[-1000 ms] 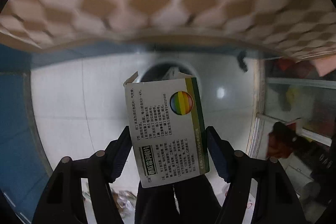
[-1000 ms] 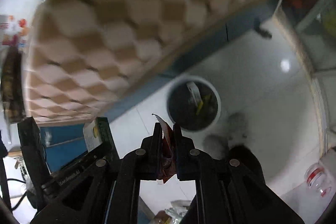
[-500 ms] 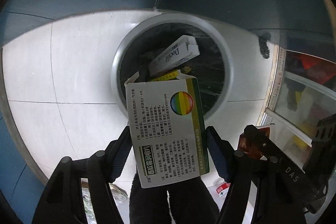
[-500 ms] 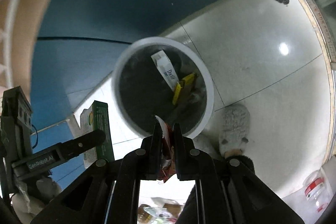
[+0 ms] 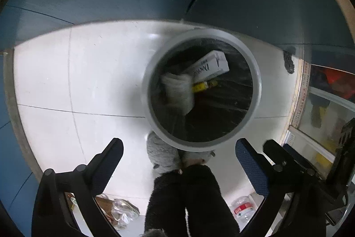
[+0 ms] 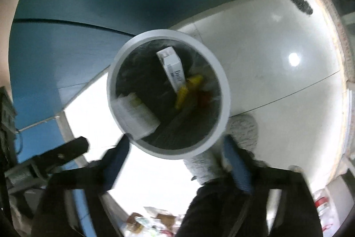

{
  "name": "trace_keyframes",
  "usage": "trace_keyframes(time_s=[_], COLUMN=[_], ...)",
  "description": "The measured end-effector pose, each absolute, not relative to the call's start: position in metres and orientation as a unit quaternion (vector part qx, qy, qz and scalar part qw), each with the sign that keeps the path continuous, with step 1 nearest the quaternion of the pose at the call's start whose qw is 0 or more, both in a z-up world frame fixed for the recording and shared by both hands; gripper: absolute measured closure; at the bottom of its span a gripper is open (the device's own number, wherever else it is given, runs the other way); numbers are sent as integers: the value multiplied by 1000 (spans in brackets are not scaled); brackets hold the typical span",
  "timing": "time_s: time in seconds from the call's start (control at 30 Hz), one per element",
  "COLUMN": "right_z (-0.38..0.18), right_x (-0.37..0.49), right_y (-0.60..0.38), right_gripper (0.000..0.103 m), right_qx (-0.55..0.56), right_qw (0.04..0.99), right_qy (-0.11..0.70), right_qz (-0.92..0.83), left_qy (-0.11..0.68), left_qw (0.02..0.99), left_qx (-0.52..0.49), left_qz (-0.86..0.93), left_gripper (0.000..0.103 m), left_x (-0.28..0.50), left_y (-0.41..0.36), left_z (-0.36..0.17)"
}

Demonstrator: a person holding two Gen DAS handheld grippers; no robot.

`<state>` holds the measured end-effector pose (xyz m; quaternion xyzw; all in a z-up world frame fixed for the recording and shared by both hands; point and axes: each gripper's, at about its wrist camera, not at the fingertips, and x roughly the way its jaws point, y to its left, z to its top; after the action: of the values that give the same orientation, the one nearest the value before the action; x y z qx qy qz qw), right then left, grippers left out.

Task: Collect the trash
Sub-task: 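Lower both items over the bin and open both tools, then raise both tools back toward the counter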

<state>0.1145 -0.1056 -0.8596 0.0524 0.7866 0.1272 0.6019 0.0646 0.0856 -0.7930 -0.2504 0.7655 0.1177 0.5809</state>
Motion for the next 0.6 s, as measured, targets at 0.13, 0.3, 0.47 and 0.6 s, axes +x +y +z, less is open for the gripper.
trace_keyframes(time_s=[0.13, 0.3, 0.47, 0.6], right_z=[-846, -811, -743, -664], right_x=[110, 103, 94, 86], right_y=[-107, -108, -104, -99], right_gripper=[0, 0, 0, 0], right_qx=[-11, -58, -85, -99], right_qw=[620, 631, 639, 652], right_qy=[777, 767, 757, 742], right_qz=[109, 102, 109, 118], left_qy=[752, 745, 736, 720], left_qw=[613, 627, 637, 655], left_qx=[-193, -166, -149, -142], left_qz=[144, 158, 174, 178], left_gripper=[0, 0, 0, 0], left_x=[58, 44, 28, 20], left_y=[82, 73, 68, 63], left_z=[-765, -726, -653, -578])
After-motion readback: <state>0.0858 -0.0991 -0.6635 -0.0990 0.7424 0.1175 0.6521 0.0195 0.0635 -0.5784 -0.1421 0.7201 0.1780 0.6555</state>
